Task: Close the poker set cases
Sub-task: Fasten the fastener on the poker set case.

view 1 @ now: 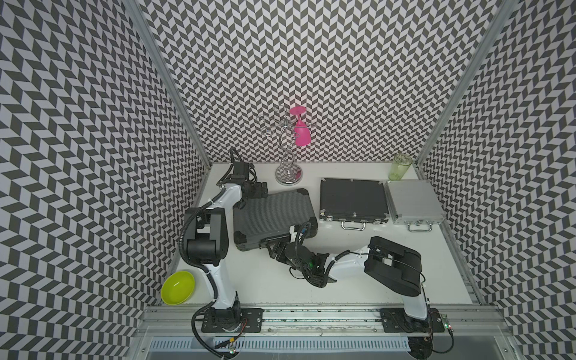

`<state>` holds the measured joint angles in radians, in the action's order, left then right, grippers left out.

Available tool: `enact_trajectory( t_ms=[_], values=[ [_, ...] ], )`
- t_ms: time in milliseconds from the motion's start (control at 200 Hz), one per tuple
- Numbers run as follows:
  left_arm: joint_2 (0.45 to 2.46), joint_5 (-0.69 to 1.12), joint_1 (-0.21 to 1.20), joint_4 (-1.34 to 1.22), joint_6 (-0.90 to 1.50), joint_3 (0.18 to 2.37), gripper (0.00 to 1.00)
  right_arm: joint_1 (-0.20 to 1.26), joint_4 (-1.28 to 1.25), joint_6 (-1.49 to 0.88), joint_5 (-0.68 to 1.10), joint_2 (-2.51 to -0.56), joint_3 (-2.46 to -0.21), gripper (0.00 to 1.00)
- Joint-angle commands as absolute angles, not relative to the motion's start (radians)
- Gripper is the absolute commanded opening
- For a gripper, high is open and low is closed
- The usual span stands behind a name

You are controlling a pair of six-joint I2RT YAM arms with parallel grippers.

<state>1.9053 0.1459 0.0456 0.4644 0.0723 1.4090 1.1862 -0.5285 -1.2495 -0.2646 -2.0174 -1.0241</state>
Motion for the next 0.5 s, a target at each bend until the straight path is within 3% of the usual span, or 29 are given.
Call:
enact_trajectory(
  t_ms=[0,496],
  values=[
    [1.912,0.136,0.049,0.607,0.09,1.361,0.93,1.186,-0.597,-1.253,-0.248,-2.02,-1.048,0.78],
    [1.91,0.157,0.05,0.601,0.099,1.34,0.9,1.186,-0.587,-1.258,-0.264,-2.055,-1.095,0.78]
  ],
)
